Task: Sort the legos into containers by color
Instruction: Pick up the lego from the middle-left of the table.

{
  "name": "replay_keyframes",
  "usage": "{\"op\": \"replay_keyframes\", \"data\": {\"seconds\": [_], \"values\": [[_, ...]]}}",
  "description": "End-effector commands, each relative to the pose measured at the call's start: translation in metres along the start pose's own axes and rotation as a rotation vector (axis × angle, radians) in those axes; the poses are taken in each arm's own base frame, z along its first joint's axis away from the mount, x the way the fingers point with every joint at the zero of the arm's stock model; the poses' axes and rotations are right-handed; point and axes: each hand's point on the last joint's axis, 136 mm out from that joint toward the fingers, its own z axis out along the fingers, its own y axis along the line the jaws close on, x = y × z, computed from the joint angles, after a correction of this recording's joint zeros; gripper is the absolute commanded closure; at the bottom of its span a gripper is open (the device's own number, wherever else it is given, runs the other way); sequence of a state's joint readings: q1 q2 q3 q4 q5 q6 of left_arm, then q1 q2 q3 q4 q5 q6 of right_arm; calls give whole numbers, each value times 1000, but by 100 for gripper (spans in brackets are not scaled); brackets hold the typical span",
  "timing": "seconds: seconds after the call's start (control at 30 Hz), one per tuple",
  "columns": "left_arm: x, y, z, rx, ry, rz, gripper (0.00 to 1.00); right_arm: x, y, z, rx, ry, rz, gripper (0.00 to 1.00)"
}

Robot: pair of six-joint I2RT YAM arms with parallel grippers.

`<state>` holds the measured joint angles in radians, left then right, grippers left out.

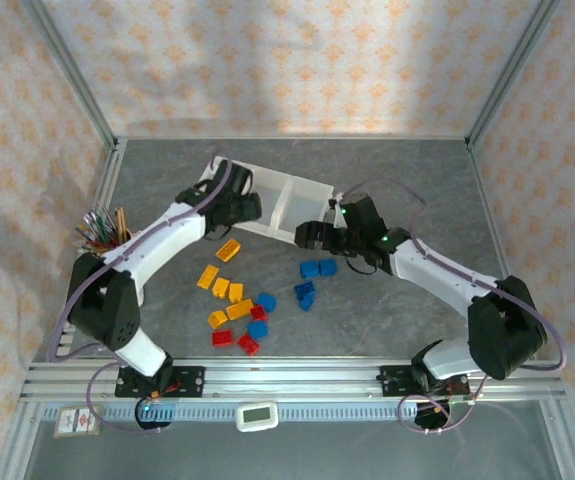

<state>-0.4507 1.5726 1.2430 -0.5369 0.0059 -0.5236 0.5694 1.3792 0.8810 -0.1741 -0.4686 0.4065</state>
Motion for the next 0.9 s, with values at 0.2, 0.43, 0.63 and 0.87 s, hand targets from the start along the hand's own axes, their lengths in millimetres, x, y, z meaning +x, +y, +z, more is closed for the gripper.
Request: {"op": "replay_keyframes", "data": {"seconds": [0.2,0.43,0.63,0.87], "values": [[100,-23,-24,60,168,25,30,60,-26,-12,17,102,-23,0],[151,-23,-30,19,260,118,30,83,-36,-17,6,125,3,0],[187,4,-39,-110,310,94,30,93,-38,-21,-5,139,10,0],[216,12,-41,-50,320,-109,30,105,-37,-18,-18,169,-4,0]]}}
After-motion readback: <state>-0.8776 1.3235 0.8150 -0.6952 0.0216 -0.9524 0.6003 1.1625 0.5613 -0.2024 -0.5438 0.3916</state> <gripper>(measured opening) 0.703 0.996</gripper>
